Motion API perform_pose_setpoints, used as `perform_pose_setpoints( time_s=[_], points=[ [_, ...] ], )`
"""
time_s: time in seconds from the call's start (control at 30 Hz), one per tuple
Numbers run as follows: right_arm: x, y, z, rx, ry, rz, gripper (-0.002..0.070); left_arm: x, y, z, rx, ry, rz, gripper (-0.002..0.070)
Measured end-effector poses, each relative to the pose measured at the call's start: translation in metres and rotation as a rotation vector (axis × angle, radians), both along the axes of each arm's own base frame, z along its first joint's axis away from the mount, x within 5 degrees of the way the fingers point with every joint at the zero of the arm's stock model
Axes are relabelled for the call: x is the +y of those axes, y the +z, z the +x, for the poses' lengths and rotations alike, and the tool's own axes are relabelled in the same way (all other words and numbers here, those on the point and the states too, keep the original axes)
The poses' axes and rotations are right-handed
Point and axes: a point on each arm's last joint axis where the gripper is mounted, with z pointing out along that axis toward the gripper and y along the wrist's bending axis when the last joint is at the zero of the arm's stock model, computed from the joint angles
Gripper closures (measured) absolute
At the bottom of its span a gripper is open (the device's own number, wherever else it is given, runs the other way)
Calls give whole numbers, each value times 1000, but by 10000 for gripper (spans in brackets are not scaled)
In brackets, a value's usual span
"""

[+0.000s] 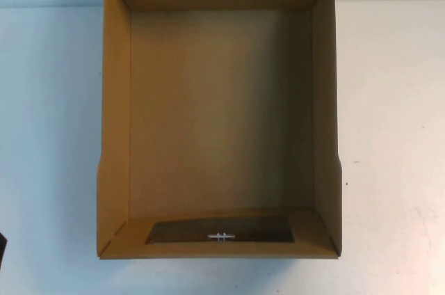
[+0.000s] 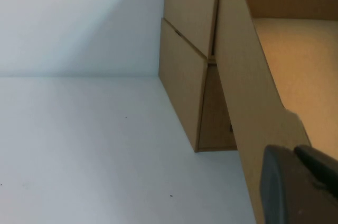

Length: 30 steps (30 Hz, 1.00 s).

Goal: Open the shoe box
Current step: 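Pull the top drawer of the cardboard box fully open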

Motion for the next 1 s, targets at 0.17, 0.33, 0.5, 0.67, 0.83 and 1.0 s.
perform_pose_setpoints(
  time_s=[0.17,0.33,0.5,0.67,0.83,1.0],
  points=[
    [0,0,0,-3,-1,-8,689,0,0,0,0,0,0,679],
    [-5,-1,2,-28,-12,-92,689,0,0,0,1,0,0,679],
    [-25,-25,-8,-167,-34,-141,689,0,0,0,-1,1,0,679],
    [-46,-90,-48,-269,-81,-135,689,0,0,0,-1,1,0,679],
    [-52,-148,-90,-331,-131,-120,689,0,0,0,-3,1,-1,679],
    [-52,-180,-113,-410,-146,-98,689,0,0,0,-3,1,-1,679]
  ],
)
